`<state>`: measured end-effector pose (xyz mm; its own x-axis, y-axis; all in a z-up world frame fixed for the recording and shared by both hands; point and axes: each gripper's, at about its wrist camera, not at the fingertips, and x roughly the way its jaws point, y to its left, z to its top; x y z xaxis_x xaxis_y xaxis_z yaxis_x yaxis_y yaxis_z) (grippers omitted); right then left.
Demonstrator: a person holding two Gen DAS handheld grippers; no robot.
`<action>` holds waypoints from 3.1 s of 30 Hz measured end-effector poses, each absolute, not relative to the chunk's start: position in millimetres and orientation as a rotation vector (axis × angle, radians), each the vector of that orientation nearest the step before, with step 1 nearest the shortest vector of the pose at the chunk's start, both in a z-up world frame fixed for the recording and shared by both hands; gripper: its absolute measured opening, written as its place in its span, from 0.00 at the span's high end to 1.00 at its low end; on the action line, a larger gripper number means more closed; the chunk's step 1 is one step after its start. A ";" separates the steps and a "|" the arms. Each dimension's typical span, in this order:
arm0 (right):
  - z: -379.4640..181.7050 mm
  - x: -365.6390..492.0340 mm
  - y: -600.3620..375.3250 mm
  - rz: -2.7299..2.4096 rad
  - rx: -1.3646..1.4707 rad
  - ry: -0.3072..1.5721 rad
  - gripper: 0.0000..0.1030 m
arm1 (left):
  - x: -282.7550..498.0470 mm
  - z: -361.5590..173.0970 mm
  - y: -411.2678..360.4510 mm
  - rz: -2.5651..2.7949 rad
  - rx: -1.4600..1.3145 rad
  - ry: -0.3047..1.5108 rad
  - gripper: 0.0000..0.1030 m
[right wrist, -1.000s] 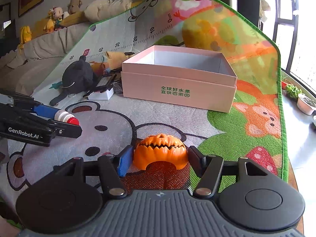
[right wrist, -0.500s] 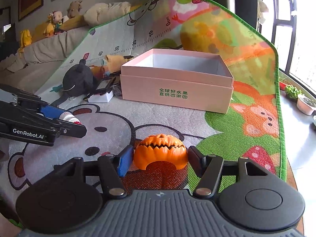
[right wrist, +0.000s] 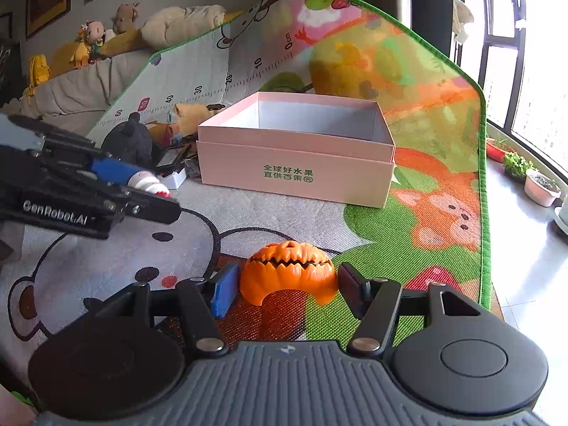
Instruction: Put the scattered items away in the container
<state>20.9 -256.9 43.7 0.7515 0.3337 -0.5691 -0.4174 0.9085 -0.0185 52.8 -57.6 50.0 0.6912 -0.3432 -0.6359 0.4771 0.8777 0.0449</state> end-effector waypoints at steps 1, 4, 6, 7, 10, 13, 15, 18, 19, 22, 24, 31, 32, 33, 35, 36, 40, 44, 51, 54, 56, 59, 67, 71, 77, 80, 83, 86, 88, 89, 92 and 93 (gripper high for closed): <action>48.0 22.0 -258.6 0.415 -0.146 0.580 0.41 | 60.9 56.2 -58.7 -0.466 0.208 0.649 0.52; 69.9 35.0 -264.6 0.431 -0.132 0.531 0.41 | 91.4 78.9 -59.7 -0.460 0.185 0.590 0.52; 89.3 55.9 -261.8 0.426 -0.160 0.477 0.41 | 116.8 95.2 -61.2 -0.465 0.164 0.554 0.52; 99.1 69.0 -257.3 0.414 -0.188 0.438 0.41 | 131.4 102.8 -61.2 -0.466 0.144 0.542 0.52; 122.7 116.5 -237.8 0.380 -0.257 0.322 0.39 | 180.1 125.7 -55.7 -0.479 0.041 0.516 0.38; 129.0 156.2 -220.1 0.339 -0.320 0.317 0.18 | 202.1 140.8 -38.5 -0.429 -0.057 0.490 0.20; 128.0 160.4 -220.2 0.352 -0.297 0.334 0.18 | 193.7 143.1 -23.2 -0.403 -0.060 0.472 0.13; 119.2 142.4 -226.4 0.404 -0.234 0.349 0.18 | 163.8 130.2 -5.3 -0.328 0.033 0.460 0.06; 114.2 134.3 -226.2 0.418 -0.223 0.362 0.18 | 152.5 121.5 -0.3 -0.305 0.074 0.472 0.05; 101.8 111.0 -219.8 0.468 -0.209 0.404 0.18 | 116.4 90.3 17.1 -0.277 0.132 0.539 0.05; 94.9 96.6 -209.0 0.510 -0.206 0.429 0.20 | 92.5 69.1 29.0 -0.263 0.130 0.585 0.04; 66.7 66.9 -145.6 0.652 -0.288 0.513 0.47 | 39.8 32.3 69.0 -0.132 0.094 0.647 0.02; 63.0 66.9 -136.9 0.656 -0.304 0.522 0.47 | 38.9 31.7 74.7 -0.120 0.081 0.653 0.02; 59.8 67.6 -129.0 0.660 -0.312 0.532 0.47 | 37.9 31.0 80.3 -0.102 0.072 0.657 0.02; 55.6 72.4 -115.8 0.654 -0.310 0.543 0.46 | 37.8 31.4 90.0 -0.071 0.047 0.659 0.02; 53.4 76.4 -109.4 0.650 -0.310 0.548 0.46 | 37.3 31.7 94.3 -0.062 0.031 0.657 0.01; 43.2 83.6 -83.3 0.612 -0.368 0.551 0.46 | 34.5 31.7 101.9 -0.050 -0.011 0.648 0.01; 40.7 86.7 -76.5 0.596 -0.389 0.560 0.53 | 34.9 29.2 102.0 -0.051 -0.026 0.656 0.01; 53.7 45.5 -113.9 0.696 -0.412 0.557 0.57 | 33.0 26.9 96.5 -0.065 -0.031 0.671 0.00; 53.3 26.3 -138.1 0.710 -0.424 0.573 0.57 | 32.0 26.2 89.6 -0.086 -0.024 0.679 0.00; 53.9 17.0 -156.2 0.704 -0.426 0.582 0.57 | 31.7 25.8 84.3 -0.101 -0.016 0.682 0.00; 53.3 10.6 -183.7 0.668 -0.428 0.606 0.60 | 32.2 25.0 76.5 -0.122 -0.012 0.688 0.00; 53.9 18.0 -236.9 0.495 -0.341 0.619 0.51 | 33.8 22.7 49.8 -0.190 0.019 0.711 0.00; 57.9 23.4 -238.3 0.530 -0.297 0.587 0.38 | 31.3 21.8 32.3 -0.244 0.047 0.727 0.00; 40.2 47.7 -218.1 0.580 -0.276 0.639 0.25 | 22.8 17.2 -2.3 -0.369 0.124 0.747 0.00; 32.2 55.3 -215.2 0.580 -0.262 0.655 0.26 | 20.6 12.6 -17.5 -0.402 0.165 0.758 0.00; 34.8 54.2 -223.9 0.534 -0.231 0.633 0.28 | 22.2 8.5 -27.9 -0.406 0.192 0.772 0.00; 31.0 54.1 -235.6 0.495 -0.200 0.654 0.28 | 25.9 7.0 -35.3 -0.415 0.194 0.774 0.00; 30.3 51.6 -241.8 0.472 -0.180 0.647 0.28 | 28.4 7.0 -37.8 -0.425 0.184 0.761 0.00; 29.9 50.9 -243.6 0.456 -0.173 0.644 0.28 | 29.7 6.7 -38.7 -0.426 0.179 0.755 0.00; 27.6 52.9 -251.3 0.416 -0.131 0.646 0.28 | 34.3 5.9 -42.4 -0.411 0.183 0.739 0.00; 26.5 53.8 -254.0 0.406 -0.113 0.647 0.28 | 35.5 6.1 -43.1 -0.411 0.182 0.738 0.00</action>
